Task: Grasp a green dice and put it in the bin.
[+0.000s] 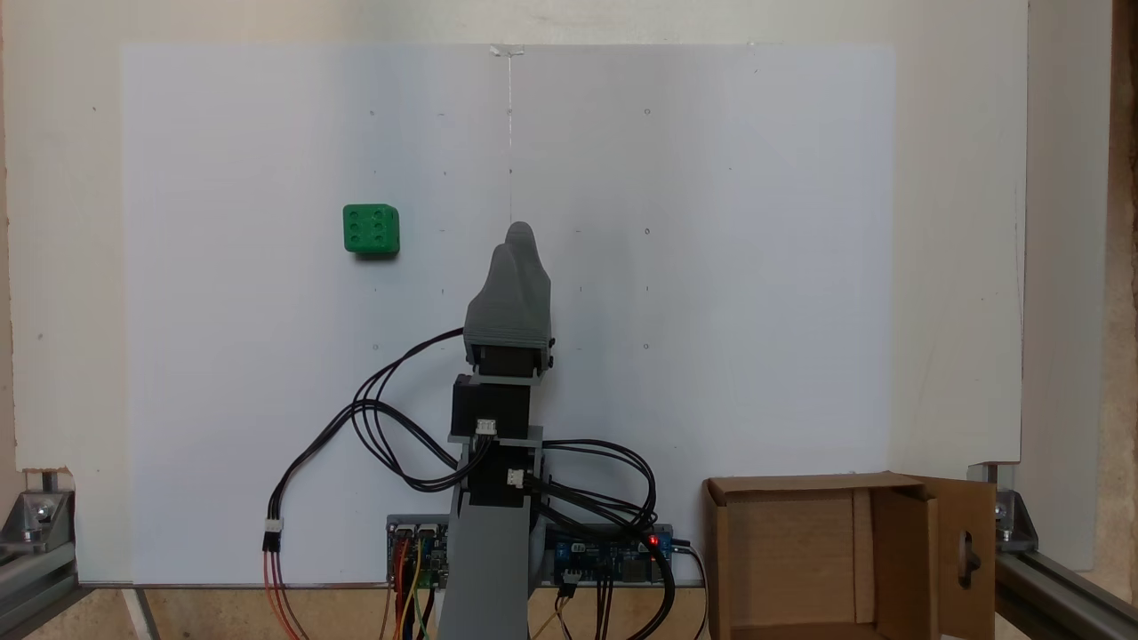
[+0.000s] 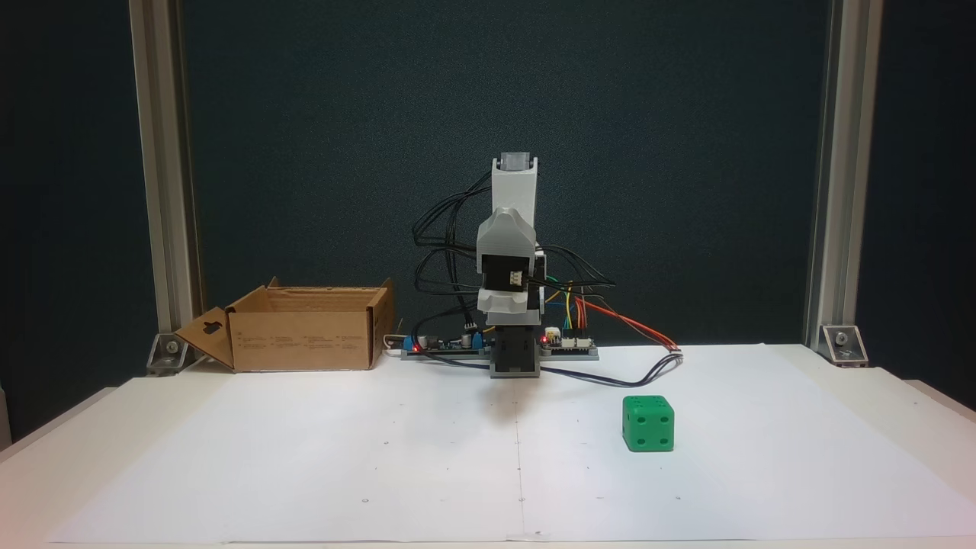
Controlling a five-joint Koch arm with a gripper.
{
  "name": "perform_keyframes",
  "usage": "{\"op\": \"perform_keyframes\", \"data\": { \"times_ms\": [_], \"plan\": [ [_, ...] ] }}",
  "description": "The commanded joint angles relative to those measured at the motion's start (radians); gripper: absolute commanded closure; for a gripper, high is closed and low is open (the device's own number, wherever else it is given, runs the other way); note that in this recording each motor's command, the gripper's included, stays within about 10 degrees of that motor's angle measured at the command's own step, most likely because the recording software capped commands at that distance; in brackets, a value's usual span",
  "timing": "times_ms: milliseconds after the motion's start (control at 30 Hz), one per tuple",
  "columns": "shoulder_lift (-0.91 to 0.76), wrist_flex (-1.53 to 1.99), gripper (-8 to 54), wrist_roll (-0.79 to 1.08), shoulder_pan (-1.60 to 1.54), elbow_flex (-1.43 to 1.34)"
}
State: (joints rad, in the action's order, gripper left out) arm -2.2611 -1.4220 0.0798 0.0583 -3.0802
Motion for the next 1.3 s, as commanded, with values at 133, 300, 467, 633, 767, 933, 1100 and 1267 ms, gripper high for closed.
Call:
{"op": "perform_keyframes", "data": {
  "times_ms": [133, 300, 467, 633, 767, 933, 1100, 1267],
  "plan": [
    [-0.104, -0.057, 0.9, 0.014, -0.242, -0.049],
    [-0.104, -0.057, 0.9, 0.014, -0.242, -0.049],
    [-0.104, -0.057, 0.9, 0.014, -0.242, -0.049],
    [-0.104, -0.057, 0.9, 0.014, -0.244, -0.049],
    [-0.104, -0.057, 0.9, 0.014, -0.242, -0.049],
    [-0.104, -0.057, 0.9, 0.015, -0.242, -0.049],
    [-0.104, -0.054, 0.9, 0.015, -0.242, -0.049],
    [-0.104, -0.052, 0.9, 0.015, -0.242, -0.049]
  ]
}}
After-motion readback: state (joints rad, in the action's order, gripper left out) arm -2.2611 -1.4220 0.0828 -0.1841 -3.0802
